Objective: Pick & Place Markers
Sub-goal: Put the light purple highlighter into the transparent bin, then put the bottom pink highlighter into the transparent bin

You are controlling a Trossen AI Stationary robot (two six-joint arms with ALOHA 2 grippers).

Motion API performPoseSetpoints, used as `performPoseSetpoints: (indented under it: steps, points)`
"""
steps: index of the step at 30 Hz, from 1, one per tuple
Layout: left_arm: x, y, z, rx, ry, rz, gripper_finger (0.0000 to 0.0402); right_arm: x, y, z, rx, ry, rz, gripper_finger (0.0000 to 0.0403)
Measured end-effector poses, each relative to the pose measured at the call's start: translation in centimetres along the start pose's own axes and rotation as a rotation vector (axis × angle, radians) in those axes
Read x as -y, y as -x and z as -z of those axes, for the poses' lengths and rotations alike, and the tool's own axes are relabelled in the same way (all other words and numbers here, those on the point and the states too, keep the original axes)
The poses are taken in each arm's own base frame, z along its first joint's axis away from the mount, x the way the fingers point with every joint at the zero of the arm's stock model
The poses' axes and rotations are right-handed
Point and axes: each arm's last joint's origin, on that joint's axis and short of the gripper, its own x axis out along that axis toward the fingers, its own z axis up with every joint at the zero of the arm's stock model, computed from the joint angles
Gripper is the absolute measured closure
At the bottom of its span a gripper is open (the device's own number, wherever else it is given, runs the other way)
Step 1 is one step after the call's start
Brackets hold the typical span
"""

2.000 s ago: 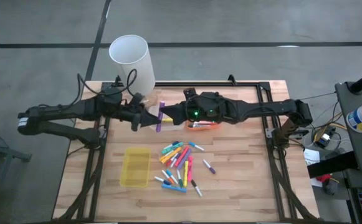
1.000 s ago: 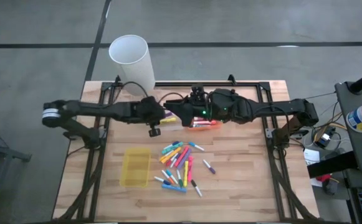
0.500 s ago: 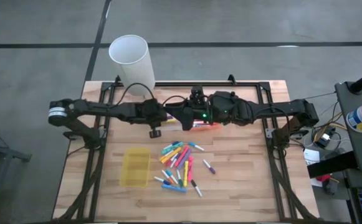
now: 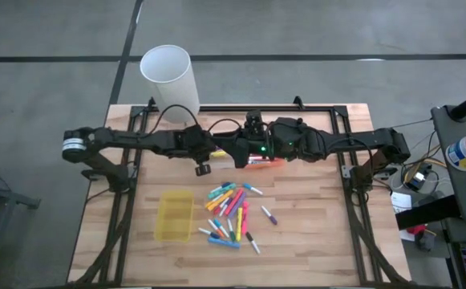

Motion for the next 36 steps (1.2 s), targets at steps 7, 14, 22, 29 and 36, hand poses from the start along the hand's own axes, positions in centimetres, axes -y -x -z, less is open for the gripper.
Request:
performPoseSetpoints:
  steps: [7,14,22,29,36]
  points:
    - [-0.1,0.0,0.0,0.001,0.019,-0.004,0.0261,0.0,0.0,0.0,0.000,0.000,0.000,0.0263]
    - [-0.3,1.6,-0.5,-0.036,0.131,0.047,0.0255,-0.1,0.0,0.4,-0.100,-0.028,-0.060,0.0262]
    - [-0.8,8.0,-1.3,0.141,0.378,0.351,0.0255,1.0,0.8,3.2,-0.394,-0.249,0.096,0.0265]
    - [-2.0,14.2,-0.3,0.329,0.507,0.581,0.0255,2.0,1.4,4.7,-0.481,-0.325,0.251,0.0264]
    - [-3.1,20.2,0.0,0.635,0.564,0.871,0.0255,3.7,0.8,6.4,-0.521,-0.440,0.408,0.0268]
